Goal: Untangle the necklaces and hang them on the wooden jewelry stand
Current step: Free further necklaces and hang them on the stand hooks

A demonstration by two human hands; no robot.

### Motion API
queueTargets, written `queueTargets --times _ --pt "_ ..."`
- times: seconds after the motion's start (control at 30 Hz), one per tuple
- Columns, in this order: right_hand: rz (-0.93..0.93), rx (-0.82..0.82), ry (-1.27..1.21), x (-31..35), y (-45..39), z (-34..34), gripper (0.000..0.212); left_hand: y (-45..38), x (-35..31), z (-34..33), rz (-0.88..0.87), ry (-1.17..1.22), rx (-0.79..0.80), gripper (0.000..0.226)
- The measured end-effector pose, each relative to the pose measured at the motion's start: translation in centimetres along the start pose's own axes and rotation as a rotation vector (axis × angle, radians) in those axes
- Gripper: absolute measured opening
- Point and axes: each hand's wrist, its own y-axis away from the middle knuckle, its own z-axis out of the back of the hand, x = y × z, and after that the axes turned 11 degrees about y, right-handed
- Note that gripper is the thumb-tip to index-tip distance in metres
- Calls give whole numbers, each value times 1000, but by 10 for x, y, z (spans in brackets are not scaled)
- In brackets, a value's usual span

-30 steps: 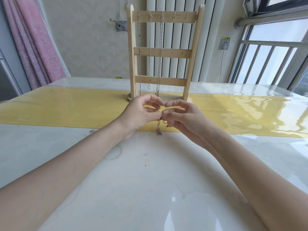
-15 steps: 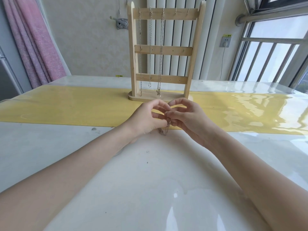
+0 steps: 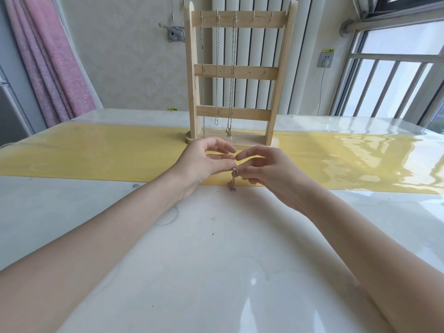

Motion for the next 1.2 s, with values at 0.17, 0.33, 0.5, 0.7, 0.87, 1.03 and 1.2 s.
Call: queueTargets --times 0.17,0.33,0.5,0.7,0.87,1.03,1.2 --pt "12 6 -118 0 1 -1 19 -1 3 0 -34 -56 -7 20" --pt "-9 -51 -166 -2 -1 -1 19 -1 2 1 179 132 -69 12" --pt "13 -54 -126 -4 0 0 18 -1 2 4 317 129 69 8" --pt "19 11 -133 -1 1 -1 17 0 1 6 252 -21 39 5" --pt "39 -19 -40 -3 0 0 17 0 -2 3 207 -61 3 11" --pt "64 24 18 -5 -1 -3 13 -2 0 4 130 -52 -42 13" --pt "42 7 -36 -6 0 -1 11 -2 2 3 62 -114 -24 15"
